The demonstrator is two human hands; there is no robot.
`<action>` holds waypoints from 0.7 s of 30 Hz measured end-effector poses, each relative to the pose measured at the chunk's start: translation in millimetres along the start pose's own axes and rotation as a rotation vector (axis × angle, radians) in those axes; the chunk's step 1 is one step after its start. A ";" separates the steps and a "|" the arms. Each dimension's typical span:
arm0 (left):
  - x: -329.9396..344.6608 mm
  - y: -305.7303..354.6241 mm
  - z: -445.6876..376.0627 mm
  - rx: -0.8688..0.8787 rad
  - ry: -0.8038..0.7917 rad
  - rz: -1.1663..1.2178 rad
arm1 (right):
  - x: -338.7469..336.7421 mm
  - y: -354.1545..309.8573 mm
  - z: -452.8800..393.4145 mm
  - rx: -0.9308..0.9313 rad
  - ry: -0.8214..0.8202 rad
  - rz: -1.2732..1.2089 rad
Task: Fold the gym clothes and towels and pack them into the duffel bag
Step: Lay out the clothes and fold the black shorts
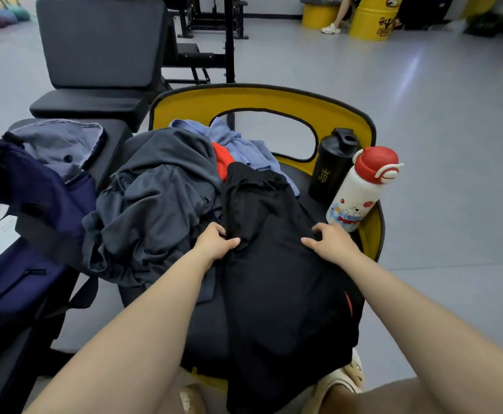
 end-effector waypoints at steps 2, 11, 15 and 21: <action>4.5 -4.8 6.6 -0.032 -0.017 0.003 | -3.2 11.1 10.1 0.038 0.017 0.004; -0.6 8.3 6.6 0.011 0.126 0.076 | -9.5 32.7 31.5 0.138 0.167 -0.175; -32.4 31.4 7.2 0.127 0.347 -0.028 | 2.4 15.9 33.1 0.098 0.110 -0.248; -11.8 17.6 15.3 0.177 0.161 -0.224 | 7.0 13.6 39.6 0.077 0.133 -0.222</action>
Point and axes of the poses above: each hand's wrist, its own z-axis away from the middle knuckle, its own x-axis out of the palm, y = z × x, the point moved 8 cm from there along -z, towards the middle knuckle, and after that the axes turned 9 degrees about y, right-handed, at the moved point
